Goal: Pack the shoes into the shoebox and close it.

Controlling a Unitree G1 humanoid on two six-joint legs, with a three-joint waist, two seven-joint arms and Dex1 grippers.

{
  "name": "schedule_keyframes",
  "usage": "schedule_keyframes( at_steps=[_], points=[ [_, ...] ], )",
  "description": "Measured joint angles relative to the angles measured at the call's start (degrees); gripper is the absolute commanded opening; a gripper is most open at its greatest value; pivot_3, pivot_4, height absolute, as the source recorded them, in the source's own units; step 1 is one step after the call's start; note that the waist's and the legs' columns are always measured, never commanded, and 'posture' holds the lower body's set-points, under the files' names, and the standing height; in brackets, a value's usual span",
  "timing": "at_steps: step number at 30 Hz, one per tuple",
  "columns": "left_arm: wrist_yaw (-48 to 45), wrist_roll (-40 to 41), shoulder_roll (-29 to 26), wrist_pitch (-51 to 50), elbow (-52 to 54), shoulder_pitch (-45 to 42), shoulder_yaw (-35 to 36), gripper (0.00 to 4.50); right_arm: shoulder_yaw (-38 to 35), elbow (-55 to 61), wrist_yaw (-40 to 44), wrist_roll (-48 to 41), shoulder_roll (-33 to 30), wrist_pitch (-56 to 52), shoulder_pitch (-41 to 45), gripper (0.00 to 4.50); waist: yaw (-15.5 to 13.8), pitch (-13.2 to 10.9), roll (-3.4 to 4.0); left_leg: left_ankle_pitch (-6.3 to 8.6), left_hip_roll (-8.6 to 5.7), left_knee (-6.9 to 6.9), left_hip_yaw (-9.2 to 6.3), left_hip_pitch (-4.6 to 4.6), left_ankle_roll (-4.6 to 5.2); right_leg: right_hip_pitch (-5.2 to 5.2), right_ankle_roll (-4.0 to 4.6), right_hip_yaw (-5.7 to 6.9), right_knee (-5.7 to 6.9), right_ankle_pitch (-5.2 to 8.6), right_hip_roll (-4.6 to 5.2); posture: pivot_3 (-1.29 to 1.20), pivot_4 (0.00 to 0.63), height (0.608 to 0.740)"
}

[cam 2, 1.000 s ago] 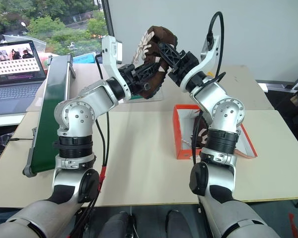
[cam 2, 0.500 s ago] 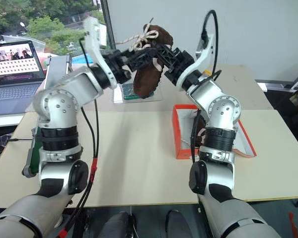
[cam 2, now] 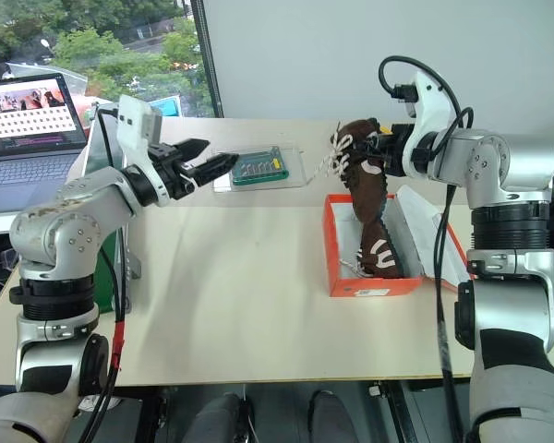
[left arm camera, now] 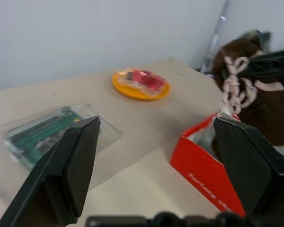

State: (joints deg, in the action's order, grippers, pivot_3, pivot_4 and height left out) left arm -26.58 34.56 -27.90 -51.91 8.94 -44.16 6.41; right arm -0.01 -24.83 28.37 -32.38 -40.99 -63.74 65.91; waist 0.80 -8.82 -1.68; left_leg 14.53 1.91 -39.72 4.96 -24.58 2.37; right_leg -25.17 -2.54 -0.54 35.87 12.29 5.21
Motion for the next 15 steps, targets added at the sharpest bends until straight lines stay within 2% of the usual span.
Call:
schedule_keyframes(
  at_steps=[6, 15],
  points=[
    [-0.3, -0.9, 0.0, -0.6, 0.5, 2.0, -1.6, 4.08, 1.4, -7.6, 7.7, 2.8, -0.2, -0.3, -0.5, 0.59, 0.1, 0.0, 0.00, 0.02, -0.02, -0.02, 0.01, 0.03, 0.03, 0.02, 0.00, -0.04, 0.02, 0.00, 0.00, 0.00, 0.150, 0.740],
    [0.2, -1.7, -0.1, -0.7, 1.9, 2.5, -1.6, 4.08, -4.4, -23.2, 8.5, 5.2, 4.6, 3.8, -3.6, 0.59, -0.1, 0.0, 0.00, -0.09, -0.04, -0.03, 0.05, 0.02, -0.16, 0.04, -0.03, -0.03, -0.01, -0.02, 0.02, 0.00, 0.150, 0.740]
  ],
)
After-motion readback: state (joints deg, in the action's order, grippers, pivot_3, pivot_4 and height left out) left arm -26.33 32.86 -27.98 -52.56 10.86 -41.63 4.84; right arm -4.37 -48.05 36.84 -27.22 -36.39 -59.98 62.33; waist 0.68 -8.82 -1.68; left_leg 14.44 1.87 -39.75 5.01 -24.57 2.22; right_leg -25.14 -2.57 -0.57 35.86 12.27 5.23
